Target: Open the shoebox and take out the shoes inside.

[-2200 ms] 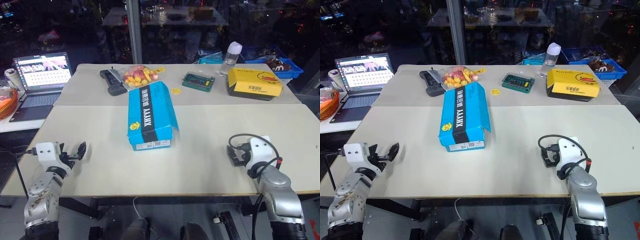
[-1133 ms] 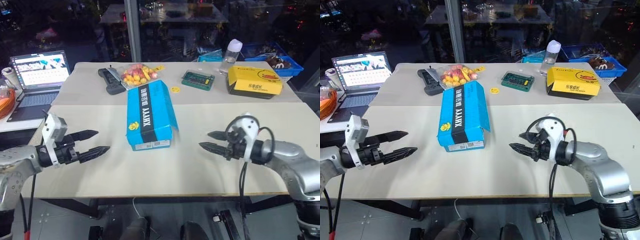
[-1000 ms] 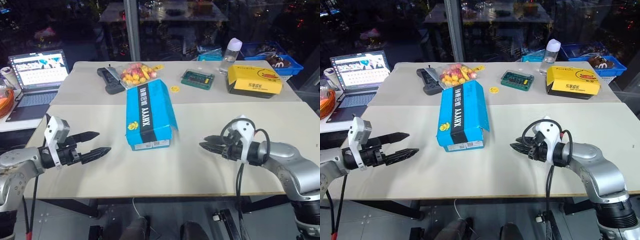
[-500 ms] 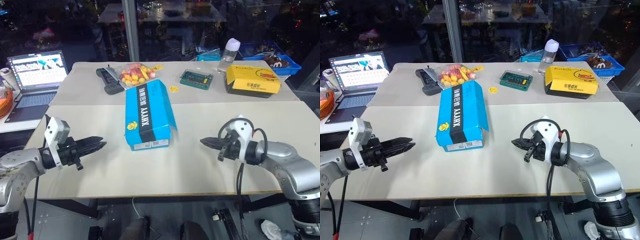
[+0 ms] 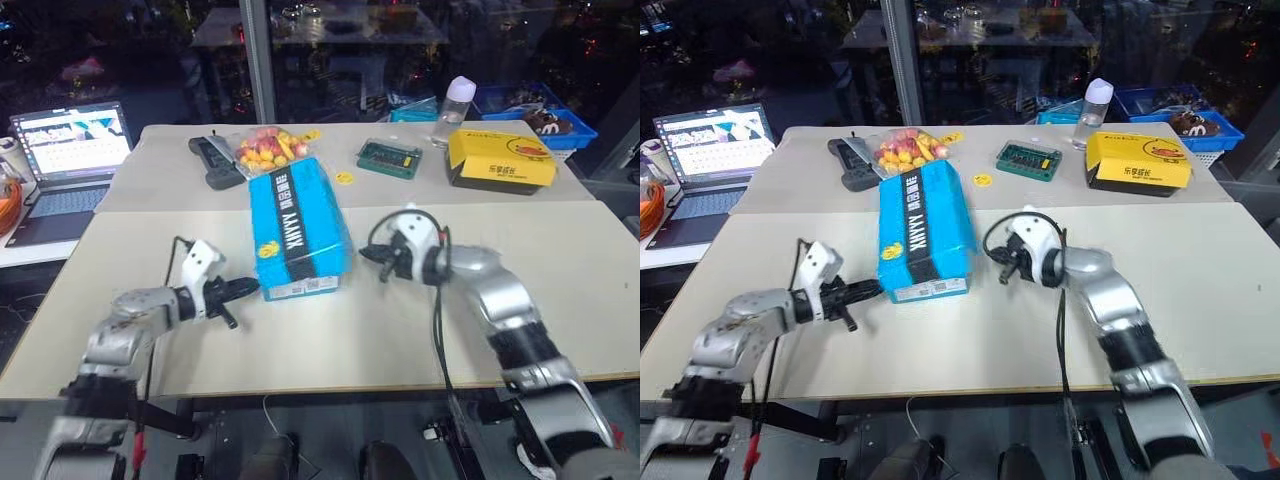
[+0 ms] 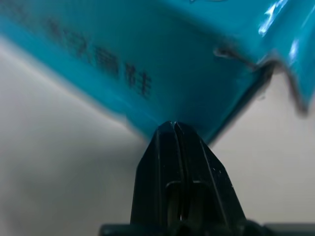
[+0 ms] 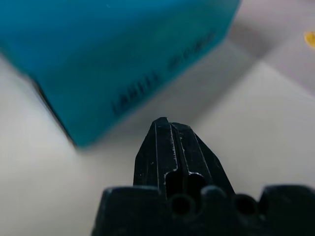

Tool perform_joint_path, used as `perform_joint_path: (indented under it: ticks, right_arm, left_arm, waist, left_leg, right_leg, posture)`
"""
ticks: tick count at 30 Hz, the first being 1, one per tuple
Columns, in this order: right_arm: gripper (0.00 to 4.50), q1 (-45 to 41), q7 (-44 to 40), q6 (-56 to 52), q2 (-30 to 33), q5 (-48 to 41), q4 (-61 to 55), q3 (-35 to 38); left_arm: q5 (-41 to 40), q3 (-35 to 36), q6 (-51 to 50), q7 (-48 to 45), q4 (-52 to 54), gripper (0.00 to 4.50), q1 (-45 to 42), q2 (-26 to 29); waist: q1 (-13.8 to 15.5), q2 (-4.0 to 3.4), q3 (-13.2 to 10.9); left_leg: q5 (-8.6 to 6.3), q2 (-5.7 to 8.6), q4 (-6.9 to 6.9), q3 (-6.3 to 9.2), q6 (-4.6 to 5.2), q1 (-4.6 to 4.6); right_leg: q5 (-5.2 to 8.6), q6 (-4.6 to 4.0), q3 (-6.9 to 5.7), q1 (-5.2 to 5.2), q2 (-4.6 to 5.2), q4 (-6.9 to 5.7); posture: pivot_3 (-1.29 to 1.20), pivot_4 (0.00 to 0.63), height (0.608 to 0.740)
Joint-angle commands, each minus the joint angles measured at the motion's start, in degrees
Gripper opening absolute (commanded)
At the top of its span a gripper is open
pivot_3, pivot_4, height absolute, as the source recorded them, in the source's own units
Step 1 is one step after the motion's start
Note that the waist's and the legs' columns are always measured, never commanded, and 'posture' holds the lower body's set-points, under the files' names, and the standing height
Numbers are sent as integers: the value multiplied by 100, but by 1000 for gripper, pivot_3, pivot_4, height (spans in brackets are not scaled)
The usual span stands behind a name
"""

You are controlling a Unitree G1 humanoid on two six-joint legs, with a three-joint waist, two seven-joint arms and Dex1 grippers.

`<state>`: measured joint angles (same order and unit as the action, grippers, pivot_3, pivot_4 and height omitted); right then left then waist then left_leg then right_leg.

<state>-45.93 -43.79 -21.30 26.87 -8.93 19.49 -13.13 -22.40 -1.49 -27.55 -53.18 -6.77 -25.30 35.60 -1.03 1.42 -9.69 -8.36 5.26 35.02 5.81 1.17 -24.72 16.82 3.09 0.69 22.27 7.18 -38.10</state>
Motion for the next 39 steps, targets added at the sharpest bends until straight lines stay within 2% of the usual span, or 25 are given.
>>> perform_joint_path:
  ticks: [1,5,10,18,24,30,39]
  right_arm:
    - [0,-398,-165,779,-194,370,721,-117]
    - [0,-351,-344,818,-427,353,500,-133]
    - [0,68,-566,355,-371,180,-517,-94]
    - [0,1636,-518,-1432,417,-461,-3675,384]
    - [0,2192,-250,-2384,602,-772,-4781,671]
    - [0,2409,-109,-2713,719,-896,-5058,816]
    - [0,2529,-325,-2520,1142,-1115,-4883,884]
  left_arm:
    - [190,-111,300,-288,-383,50,-460,1]
    - [324,-165,454,-424,-611,50,-695,-43]
    - [327,-184,409,-513,-351,50,-667,-84]
    - [-88,-104,-366,-487,1374,50,24,-12]
    - [-386,104,-930,-413,2442,50,692,249]
    - [-361,439,-838,-556,2777,50,1495,817]
    - [-1283,1842,-1101,-1046,3292,50,2696,1528]
  waist:
    - [3,1,-1]
    - [-9,1,-1]
    - [-17,1,-1]
    - [20,1,-1]
    - [-38,1,-1]
    - [-20,0,-1]
    - [31,0,-1]
  left_leg:
    - [0,1,0,0,-1,-2]
    - [1,2,3,1,-2,-2]
    - [2,1,4,1,-3,-1]
    - [-1,2,12,4,1,-27]
    - [-1,-10,15,3,1,-21]
    - [-1,-11,12,3,1,-17]
    - [-2,-14,5,3,1,-6]
  right_leg:
    - [0,0,-1,1,0,0]
    - [0,1,1,2,0,-4]
    - [0,1,2,5,-1,-13]
    - [-1,2,6,24,0,-16]
    - [-1,1,12,22,-11,-20]
    - [-1,0,13,18,-11,-11]
    - [-1,-2,10,8,-5,4]
  posture:
    - [0,150,740]
    - [0,150,740]
    - [0,150,740]
    - [0,150,740]
    - [0,150,740]
    - [0,150,740]
    - [0,150,740]
